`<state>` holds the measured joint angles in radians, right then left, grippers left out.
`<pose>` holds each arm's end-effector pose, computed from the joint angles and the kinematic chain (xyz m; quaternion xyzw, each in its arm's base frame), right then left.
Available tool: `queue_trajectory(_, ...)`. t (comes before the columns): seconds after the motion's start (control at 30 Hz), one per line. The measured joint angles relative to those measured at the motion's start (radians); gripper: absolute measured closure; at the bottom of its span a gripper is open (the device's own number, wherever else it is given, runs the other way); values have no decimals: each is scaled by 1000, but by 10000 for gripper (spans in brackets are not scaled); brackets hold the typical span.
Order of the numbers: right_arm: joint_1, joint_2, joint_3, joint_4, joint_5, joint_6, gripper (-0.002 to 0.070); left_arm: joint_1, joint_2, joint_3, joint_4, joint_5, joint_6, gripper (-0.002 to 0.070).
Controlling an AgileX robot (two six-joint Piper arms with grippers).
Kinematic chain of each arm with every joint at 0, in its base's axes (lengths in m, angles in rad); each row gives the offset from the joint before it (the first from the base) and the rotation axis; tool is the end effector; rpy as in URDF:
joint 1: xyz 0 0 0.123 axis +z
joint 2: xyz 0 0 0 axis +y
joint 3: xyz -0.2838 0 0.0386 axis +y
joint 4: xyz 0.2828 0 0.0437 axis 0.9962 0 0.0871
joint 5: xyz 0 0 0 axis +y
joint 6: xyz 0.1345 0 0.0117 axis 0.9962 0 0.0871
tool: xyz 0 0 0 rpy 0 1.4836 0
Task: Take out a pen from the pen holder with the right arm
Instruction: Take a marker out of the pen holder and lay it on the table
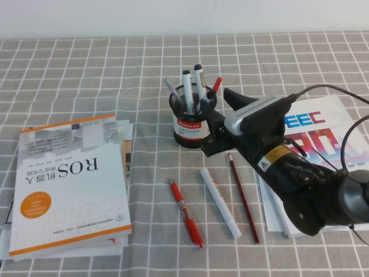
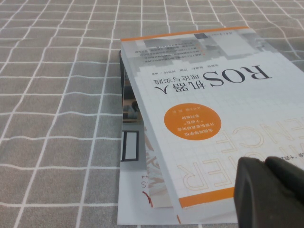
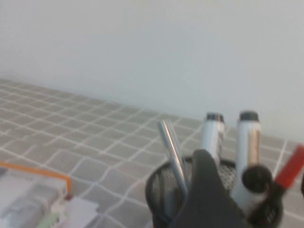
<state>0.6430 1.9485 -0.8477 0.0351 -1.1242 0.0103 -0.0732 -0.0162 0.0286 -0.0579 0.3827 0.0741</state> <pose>0.3561 0.2614 0.1550 -0.1914 0.6390 0.2344 0.7072 0.1270 -0.0122 0.1563 0.0441 0.8058 -0.0243 0.5901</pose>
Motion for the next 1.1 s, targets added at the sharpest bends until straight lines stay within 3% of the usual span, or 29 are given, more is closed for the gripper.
queue_trajectory(0.43, 0, 79, -130, -20, 38, 0, 321, 0, 0, 0, 0, 0, 0, 678)
queue_trajectory(1.1, 0, 88, -162, 26, 42, -19, 321, 0, 0, 0, 0, 0, 0, 678)
